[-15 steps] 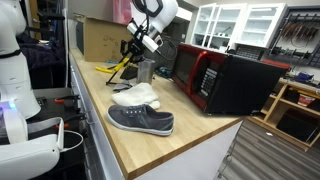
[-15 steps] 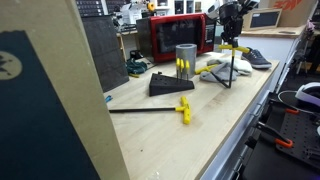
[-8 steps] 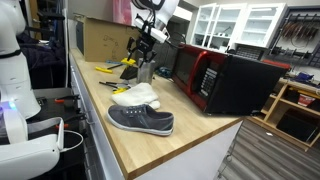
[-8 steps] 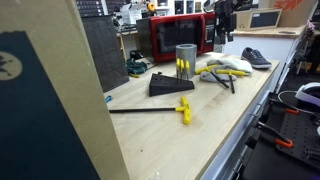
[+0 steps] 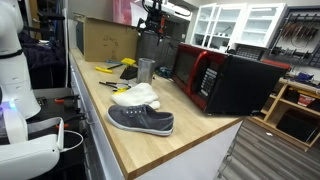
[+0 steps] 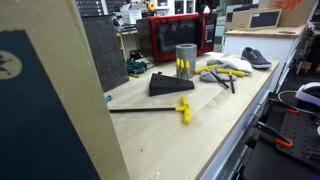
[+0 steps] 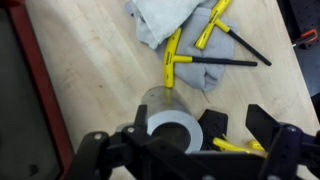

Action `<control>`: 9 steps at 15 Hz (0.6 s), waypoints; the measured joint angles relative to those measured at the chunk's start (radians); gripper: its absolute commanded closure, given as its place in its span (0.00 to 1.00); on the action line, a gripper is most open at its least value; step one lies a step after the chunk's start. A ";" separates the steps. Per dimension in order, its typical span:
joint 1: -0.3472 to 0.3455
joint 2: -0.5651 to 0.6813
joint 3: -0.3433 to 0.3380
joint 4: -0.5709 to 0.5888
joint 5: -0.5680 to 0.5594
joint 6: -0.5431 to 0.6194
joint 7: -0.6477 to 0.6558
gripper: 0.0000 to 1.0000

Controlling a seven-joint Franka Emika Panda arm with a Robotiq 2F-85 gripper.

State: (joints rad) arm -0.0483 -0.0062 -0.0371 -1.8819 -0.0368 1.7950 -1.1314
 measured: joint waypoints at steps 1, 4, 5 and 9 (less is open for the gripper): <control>0.013 0.002 0.011 0.027 -0.002 0.005 0.000 0.00; 0.045 0.014 0.043 0.092 -0.001 0.013 0.003 0.00; 0.056 0.019 0.054 0.106 0.000 0.015 0.011 0.00; 0.103 0.039 0.103 0.130 0.007 0.036 0.071 0.00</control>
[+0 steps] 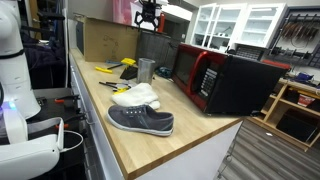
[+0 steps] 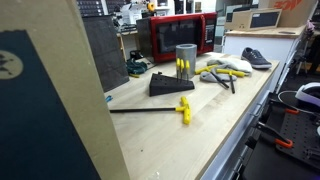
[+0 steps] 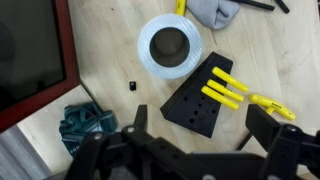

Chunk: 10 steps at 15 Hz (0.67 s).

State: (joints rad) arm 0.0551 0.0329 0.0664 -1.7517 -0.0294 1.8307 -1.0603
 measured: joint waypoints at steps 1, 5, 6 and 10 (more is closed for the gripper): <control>0.011 0.004 0.011 0.000 0.004 0.006 0.002 0.00; 0.040 0.023 0.046 0.000 0.015 0.012 -0.011 0.00; 0.044 0.029 0.052 0.000 0.016 0.012 -0.017 0.00; 0.057 0.055 0.069 0.000 0.016 0.015 -0.039 0.00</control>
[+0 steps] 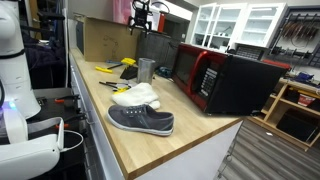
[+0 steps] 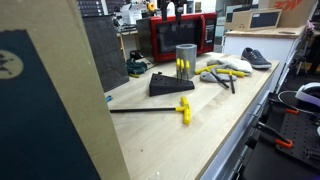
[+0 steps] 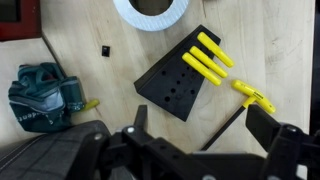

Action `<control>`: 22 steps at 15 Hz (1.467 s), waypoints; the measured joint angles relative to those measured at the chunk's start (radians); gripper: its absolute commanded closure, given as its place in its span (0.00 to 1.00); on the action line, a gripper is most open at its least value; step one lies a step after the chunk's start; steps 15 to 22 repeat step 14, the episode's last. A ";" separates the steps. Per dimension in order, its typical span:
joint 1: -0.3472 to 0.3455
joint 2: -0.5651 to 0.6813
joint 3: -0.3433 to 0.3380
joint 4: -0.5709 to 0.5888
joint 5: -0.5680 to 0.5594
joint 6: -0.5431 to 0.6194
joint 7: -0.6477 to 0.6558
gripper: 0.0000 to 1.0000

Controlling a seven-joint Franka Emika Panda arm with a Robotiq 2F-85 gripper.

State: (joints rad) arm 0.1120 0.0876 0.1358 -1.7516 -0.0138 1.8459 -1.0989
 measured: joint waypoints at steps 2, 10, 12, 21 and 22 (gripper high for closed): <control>0.003 0.010 0.009 0.000 0.000 0.004 -0.002 0.00; 0.012 0.025 0.025 0.014 0.023 0.007 -0.023 0.00; 0.012 0.026 0.025 0.014 0.023 0.007 -0.023 0.00; 0.012 0.026 0.025 0.014 0.023 0.007 -0.023 0.00; 0.012 0.026 0.025 0.014 0.023 0.007 -0.023 0.00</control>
